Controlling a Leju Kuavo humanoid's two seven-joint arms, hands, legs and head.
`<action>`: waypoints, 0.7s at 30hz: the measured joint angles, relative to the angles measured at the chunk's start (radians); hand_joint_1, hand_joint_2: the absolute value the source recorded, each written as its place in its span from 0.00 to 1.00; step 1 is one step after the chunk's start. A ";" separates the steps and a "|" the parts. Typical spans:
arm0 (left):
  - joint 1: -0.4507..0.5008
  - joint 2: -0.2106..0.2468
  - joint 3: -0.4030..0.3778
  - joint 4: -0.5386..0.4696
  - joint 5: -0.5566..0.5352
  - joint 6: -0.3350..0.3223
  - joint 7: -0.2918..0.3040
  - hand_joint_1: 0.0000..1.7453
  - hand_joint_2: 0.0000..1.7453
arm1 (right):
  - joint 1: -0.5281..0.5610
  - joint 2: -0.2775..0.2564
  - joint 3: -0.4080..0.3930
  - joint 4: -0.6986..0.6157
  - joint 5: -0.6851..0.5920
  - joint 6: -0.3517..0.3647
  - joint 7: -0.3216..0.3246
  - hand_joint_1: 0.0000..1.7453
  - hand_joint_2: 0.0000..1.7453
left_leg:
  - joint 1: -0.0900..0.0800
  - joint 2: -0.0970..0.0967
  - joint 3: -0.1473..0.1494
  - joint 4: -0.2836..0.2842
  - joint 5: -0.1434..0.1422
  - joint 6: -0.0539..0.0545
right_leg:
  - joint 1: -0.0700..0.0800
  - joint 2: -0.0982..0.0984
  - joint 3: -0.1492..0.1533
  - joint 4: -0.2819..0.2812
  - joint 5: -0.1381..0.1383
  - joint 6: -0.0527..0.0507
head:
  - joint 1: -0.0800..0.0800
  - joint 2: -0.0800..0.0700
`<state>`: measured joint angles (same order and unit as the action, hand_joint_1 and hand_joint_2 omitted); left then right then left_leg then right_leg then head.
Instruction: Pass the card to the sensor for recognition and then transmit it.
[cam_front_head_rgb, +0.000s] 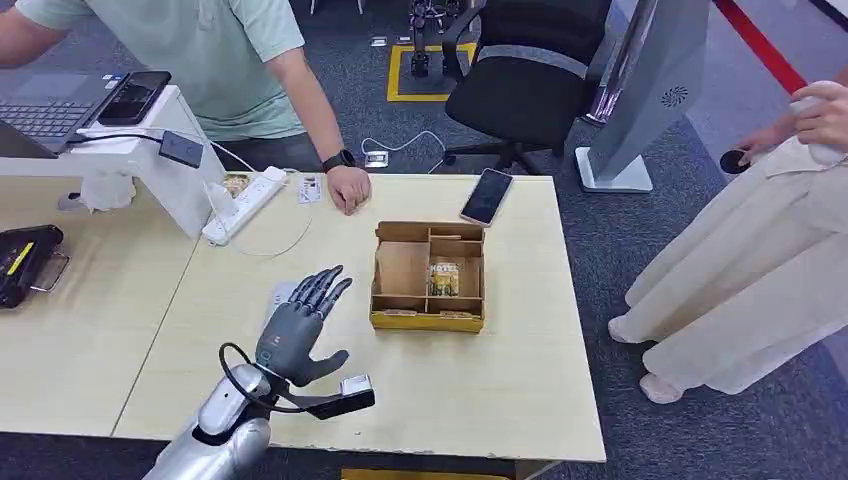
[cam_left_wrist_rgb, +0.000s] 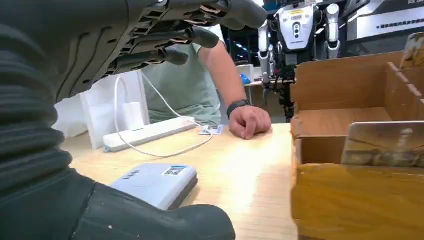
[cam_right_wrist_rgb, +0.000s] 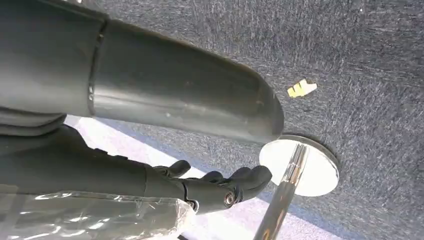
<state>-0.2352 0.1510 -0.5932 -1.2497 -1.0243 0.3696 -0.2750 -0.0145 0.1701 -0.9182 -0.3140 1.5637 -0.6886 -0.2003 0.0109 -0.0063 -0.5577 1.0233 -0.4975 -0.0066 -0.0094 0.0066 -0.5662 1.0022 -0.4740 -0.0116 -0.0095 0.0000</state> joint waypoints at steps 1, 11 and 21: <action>-0.010 -0.006 -0.010 0.007 0.002 -0.004 0.003 0.00 1.00 | -0.001 0.000 0.000 0.000 0.000 0.000 0.000 0.00 0.00 | 0.000 0.000 0.000 0.000 0.000 0.000 | 0.000 0.000 0.000 0.000 0.000 0.000 | 0.000 0.000; -0.051 -0.048 -0.063 0.044 0.040 -0.026 -0.002 0.00 1.00 | -0.003 0.000 0.000 0.002 0.000 0.000 0.002 0.00 0.00 | 0.000 0.000 0.000 0.000 0.000 0.000 | 0.000 0.000 0.000 0.000 0.000 0.000 | 0.000 0.000; -0.053 -0.076 -0.087 0.047 0.042 -0.010 0.017 0.00 1.00 | -0.003 0.000 0.000 0.003 0.000 0.000 0.005 0.00 0.00 | 0.000 0.000 0.000 0.000 0.000 0.000 | 0.000 0.000 0.000 0.000 0.000 0.000 | 0.000 0.000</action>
<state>-0.2886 0.0751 -0.6806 -1.2028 -0.9823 0.3594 -0.2583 -0.0172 0.1701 -0.9182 -0.3113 1.5640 -0.6886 -0.1957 0.0110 -0.0062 -0.5579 1.0235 -0.4976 -0.0066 -0.0095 0.0068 -0.5665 1.0022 -0.4739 -0.0115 -0.0095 0.0000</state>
